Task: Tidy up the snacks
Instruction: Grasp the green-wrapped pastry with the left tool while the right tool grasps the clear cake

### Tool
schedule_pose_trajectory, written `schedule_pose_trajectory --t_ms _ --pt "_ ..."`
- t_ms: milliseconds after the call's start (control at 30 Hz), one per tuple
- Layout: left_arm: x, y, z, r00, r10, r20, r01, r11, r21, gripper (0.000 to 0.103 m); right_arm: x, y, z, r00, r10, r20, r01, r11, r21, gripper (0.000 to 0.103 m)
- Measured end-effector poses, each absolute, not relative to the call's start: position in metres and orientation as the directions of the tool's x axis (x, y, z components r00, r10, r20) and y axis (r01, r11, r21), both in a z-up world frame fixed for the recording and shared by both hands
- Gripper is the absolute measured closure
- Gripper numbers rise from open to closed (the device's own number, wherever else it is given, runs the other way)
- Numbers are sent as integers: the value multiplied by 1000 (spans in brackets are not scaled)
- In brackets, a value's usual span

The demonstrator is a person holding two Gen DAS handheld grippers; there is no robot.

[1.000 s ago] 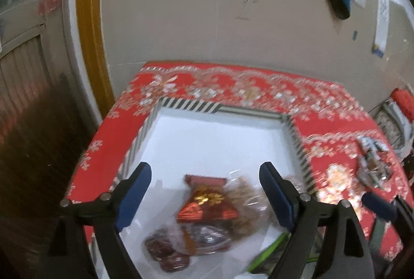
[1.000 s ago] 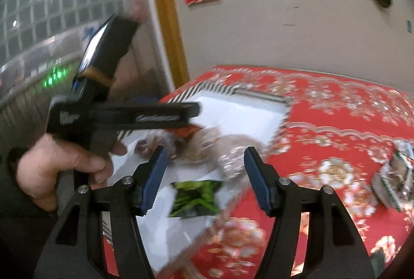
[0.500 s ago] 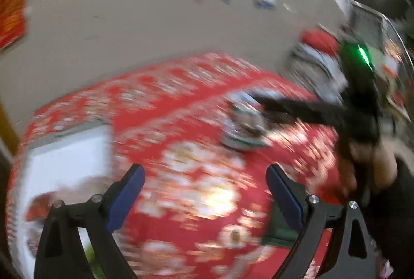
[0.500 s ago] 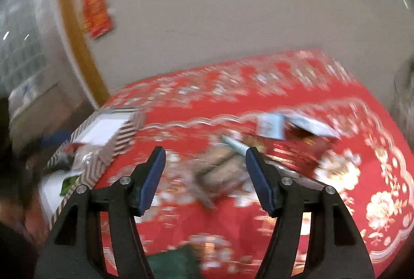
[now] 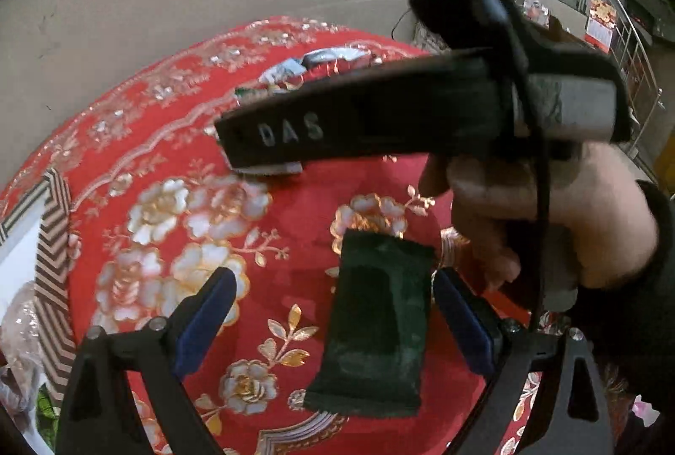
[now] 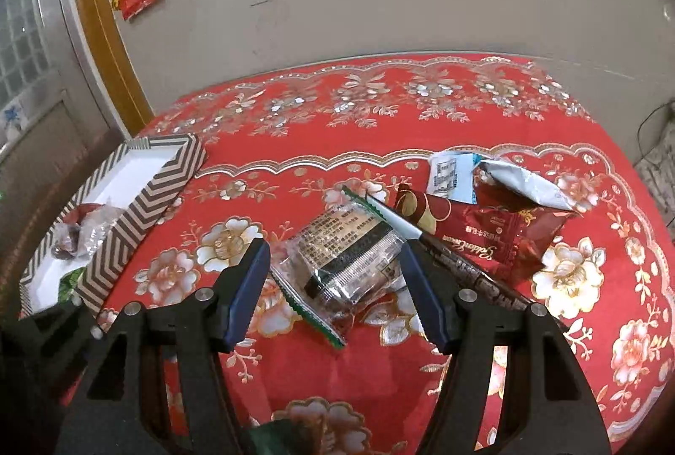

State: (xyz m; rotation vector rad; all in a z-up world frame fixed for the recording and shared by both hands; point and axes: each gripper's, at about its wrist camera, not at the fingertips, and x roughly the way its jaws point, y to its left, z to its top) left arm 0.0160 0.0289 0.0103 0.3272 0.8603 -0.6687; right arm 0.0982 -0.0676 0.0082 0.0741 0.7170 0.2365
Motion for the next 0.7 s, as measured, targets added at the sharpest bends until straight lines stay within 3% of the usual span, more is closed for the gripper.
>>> schedule_pose_trajectory --t_ms 167,233,267,300,400,433,467,700 --pt "19 28 2 439 -412 -799 659 752 -26 8 113 -79 -2 678 252 -691 -158 968 197 32" --pt "20 28 2 444 -411 -796 656 754 -23 9 110 -88 0 695 277 -664 -143 958 249 32" --pt "19 28 2 446 -411 -795 656 755 -22 11 109 -91 2 705 275 -653 -142 958 250 36" --pt "19 28 2 450 -409 -794 654 757 -19 13 108 -91 3 706 271 -655 -141 959 246 46" --pt "18 31 4 478 -390 -787 637 771 4 33 105 -93 7 713 272 -646 -135 958 254 57" --pt "19 34 5 487 -384 -785 628 778 9 48 104 -93 8 715 272 -644 -138 958 252 58" --pt "22 36 6 488 -385 -783 618 786 -1 55 102 -93 9 715 279 -641 -142 956 258 59" --pt "28 55 14 486 -428 -762 588 805 -78 55 84 -97 25 748 310 -587 -177 945 274 64"
